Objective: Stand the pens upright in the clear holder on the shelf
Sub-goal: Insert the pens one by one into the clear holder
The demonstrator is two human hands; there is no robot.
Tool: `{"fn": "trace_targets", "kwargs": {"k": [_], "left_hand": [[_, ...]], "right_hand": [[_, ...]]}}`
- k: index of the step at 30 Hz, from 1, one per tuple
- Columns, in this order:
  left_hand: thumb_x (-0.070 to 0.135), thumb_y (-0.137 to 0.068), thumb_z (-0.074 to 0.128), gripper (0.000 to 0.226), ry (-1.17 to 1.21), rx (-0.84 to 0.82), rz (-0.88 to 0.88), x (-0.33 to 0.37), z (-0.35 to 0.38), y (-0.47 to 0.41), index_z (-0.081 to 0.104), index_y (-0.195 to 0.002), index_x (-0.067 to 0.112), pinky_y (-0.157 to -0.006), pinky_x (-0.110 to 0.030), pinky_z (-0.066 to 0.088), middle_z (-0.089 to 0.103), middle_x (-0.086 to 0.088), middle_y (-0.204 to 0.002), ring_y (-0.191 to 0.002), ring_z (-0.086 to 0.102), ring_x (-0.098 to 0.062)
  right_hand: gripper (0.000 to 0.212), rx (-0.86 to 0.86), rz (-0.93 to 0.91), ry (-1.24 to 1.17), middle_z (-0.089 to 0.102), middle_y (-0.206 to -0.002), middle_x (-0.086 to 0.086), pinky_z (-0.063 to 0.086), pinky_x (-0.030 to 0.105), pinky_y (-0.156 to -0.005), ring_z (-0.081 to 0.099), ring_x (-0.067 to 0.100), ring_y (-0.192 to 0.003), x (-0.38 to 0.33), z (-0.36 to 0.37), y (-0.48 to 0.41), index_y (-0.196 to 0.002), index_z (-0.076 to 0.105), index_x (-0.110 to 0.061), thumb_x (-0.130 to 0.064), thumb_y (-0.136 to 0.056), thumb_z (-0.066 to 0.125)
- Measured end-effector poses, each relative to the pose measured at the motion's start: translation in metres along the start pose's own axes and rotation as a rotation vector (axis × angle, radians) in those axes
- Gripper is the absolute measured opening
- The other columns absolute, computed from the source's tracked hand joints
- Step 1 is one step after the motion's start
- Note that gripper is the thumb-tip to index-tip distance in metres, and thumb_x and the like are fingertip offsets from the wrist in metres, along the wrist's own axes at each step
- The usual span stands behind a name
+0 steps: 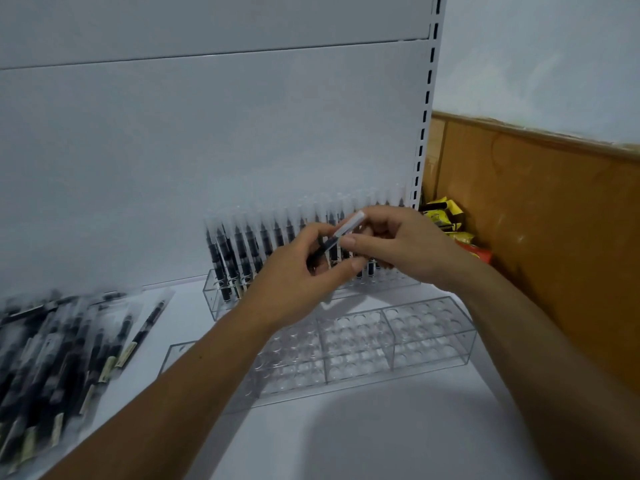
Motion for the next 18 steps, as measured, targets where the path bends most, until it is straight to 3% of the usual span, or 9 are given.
{"fn": "trace_targets", "kwargs": {"k": [3, 5, 8, 10, 14, 18], "left_hand": [[0.063, -0.079, 0.061, 0.055, -0.073, -0.031, 0.034, 0.0, 0.002, 0.0, 0.043, -0.127, 0.044, -0.059, -0.029, 0.046, 0.051, 0.008, -0.071, -0.06, 0.048, -0.006], [0.066, -0.078, 0.058, 0.059, -0.149, -0.025, 0.059, 0.001, 0.003, 0.0, 0.04, -0.129, 0.042, -0.065, -0.03, 0.051, 0.056, 0.014, -0.08, -0.068, 0.055, -0.003], [0.068, -0.079, 0.054, 0.062, -0.264, -0.046, 0.075, 0.002, 0.005, 0.001, 0.041, -0.132, 0.039, -0.085, -0.032, 0.051, 0.057, 0.02, -0.113, -0.097, 0.056, 0.0], [0.066, -0.083, 0.051, 0.062, -0.314, -0.074, 0.111, 0.001, 0.006, 0.002, 0.041, -0.137, 0.037, -0.097, -0.035, 0.045, 0.051, 0.018, -0.13, -0.113, 0.05, -0.001], [0.066, -0.087, 0.043, 0.06, -0.401, -0.145, 0.135, 0.0, 0.007, 0.001, 0.044, -0.139, 0.036, -0.108, -0.032, 0.03, 0.042, 0.017, -0.143, -0.128, 0.036, 0.0], [0.067, -0.088, 0.038, 0.059, -0.464, -0.194, 0.137, -0.002, 0.008, -0.001, 0.052, -0.135, 0.034, -0.108, -0.033, 0.029, 0.044, 0.017, -0.143, -0.129, 0.034, -0.001]], "right_hand": [[0.017, -0.001, -0.007, -0.058, 0.061, -0.072, 0.004, 0.045, 0.019, -0.055, 0.053, 0.011, -0.061, -0.004, 0.003, 0.001, -0.101, 0.073, -0.017, -0.026, -0.088, 0.067], [0.017, 0.056, 0.008, -0.127, 0.067, -0.077, 0.001, 0.049, 0.021, -0.057, 0.059, 0.012, -0.064, -0.004, -0.001, 0.001, -0.099, 0.07, -0.009, -0.023, -0.09, 0.064], [0.013, 0.291, 0.016, -0.366, 0.075, -0.094, 0.004, 0.054, 0.022, -0.056, 0.066, 0.013, -0.066, -0.002, -0.016, -0.002, -0.097, 0.059, -0.007, -0.019, -0.098, 0.054], [0.01, 0.499, -0.017, -0.458, 0.075, -0.089, 0.006, 0.053, 0.019, -0.052, 0.064, 0.01, -0.06, 0.001, -0.027, -0.002, -0.095, 0.057, -0.011, -0.019, -0.1, 0.052], [0.009, 0.739, -0.078, -0.232, 0.072, -0.084, 0.001, 0.051, 0.022, -0.056, 0.062, 0.008, -0.061, 0.012, -0.037, -0.001, -0.093, 0.056, -0.019, -0.023, -0.1, 0.053], [0.01, 0.662, -0.063, 0.022, 0.071, -0.085, 0.002, 0.057, 0.033, -0.064, 0.067, 0.013, -0.067, 0.026, -0.034, -0.007, -0.097, 0.057, -0.016, -0.026, -0.098, 0.057]]}}
Point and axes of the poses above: each hand's wrist, its own y-axis away from the middle knuckle, its own z-axis out of the palm, x = y × z, the point moved 1 cm from there along -y, towards the middle knuckle
